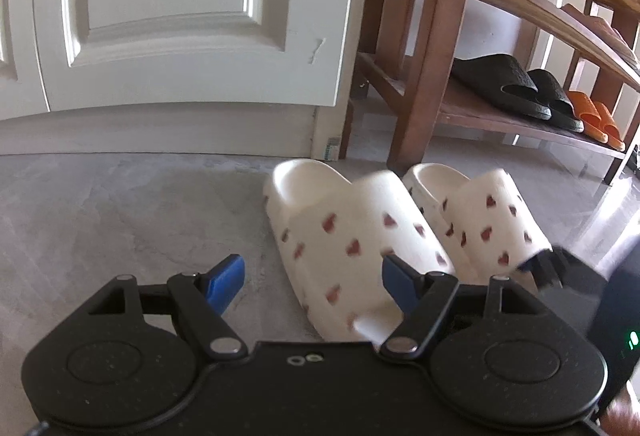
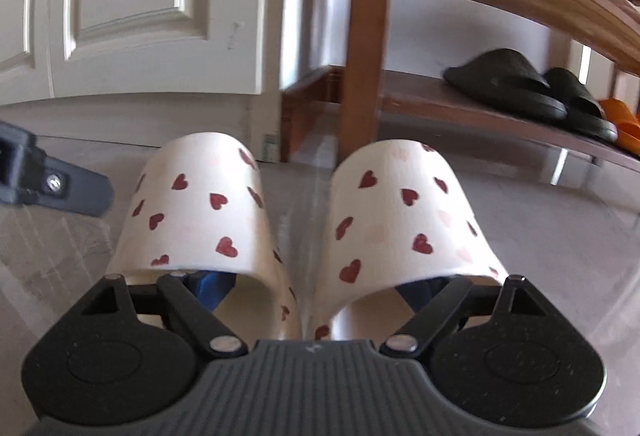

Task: Organize scattered shoes
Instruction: 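Close the right tool on both heels and lift the slides toward the rack, then carry the heart-print slides with the right tool onto the upper shelf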

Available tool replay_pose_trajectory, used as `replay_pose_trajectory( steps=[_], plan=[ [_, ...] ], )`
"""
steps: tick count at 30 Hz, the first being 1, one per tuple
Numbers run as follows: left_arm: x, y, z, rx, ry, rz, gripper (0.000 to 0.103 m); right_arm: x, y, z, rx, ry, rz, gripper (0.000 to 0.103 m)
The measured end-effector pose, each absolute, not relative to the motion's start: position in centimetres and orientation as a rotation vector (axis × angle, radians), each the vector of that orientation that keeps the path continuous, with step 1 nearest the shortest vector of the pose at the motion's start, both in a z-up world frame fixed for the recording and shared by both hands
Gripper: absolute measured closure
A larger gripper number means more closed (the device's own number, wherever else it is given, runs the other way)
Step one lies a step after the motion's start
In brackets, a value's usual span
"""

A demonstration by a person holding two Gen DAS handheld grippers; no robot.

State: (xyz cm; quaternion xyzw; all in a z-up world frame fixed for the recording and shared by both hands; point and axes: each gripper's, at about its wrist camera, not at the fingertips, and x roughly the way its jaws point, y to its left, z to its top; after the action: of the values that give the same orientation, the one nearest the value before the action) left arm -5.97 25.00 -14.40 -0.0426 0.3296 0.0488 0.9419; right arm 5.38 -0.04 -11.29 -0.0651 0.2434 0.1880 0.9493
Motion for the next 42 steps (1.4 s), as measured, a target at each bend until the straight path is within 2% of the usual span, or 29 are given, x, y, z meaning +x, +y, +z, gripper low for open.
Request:
replay_pose_trajectory(
  steps=[3, 5, 9, 10, 12, 13, 28, 38, 42],
  plan=[
    [-6.1, 25.0, -14.4, -0.082, 0.663, 0.103, 0.027, 6.6, -0.4, -10.8, -0.084, 0.523, 0.331, 0.027],
    [-6.4, 25.3, -14.2, -0.083, 0.654, 0.119, 0.027, 7.1, -1.4, -10.7, -0.027, 0.551, 0.315, 0.039],
    [-6.3, 25.3, -13.9, -0.083, 0.633, 0.127, 0.027, 8.1, -4.0, -9.7, 0.032, 0.609, 0.363, 0.05],
    [-6.2, 25.2, -13.8, -0.082, 0.625, 0.124, 0.027, 8.3, -4.2, -9.5, 0.036, 0.614, 0.369, 0.057],
    [-5.9, 24.8, -13.3, -0.076, 0.604, 0.11, 0.027, 9.1, -5.7, -8.5, 0.048, 0.619, 0.409, 0.059],
    [-5.7, 24.5, -13.1, -0.071, 0.593, 0.101, 0.027, 9.3, -6.2, -8.2, 0.061, 0.621, 0.456, 0.074],
    [-3.5, 20.6, -11.6, -0.042, 0.509, -0.002, 0.027, 6.6, -14.1, -4.5, 0.108, 0.598, 0.447, 0.076],
    [-1.5, 17.2, -9.6, -0.035, 0.454, -0.142, 0.026, 6.1, -20.6, 2.8, 0.115, 0.581, 0.281, 0.076],
    [0.3, 15.3, -7.2, -0.002, 0.404, -0.236, 0.026, 4.7, -23.0, 6.7, 0.12, 0.529, 0.197, 0.076]
  ],
)
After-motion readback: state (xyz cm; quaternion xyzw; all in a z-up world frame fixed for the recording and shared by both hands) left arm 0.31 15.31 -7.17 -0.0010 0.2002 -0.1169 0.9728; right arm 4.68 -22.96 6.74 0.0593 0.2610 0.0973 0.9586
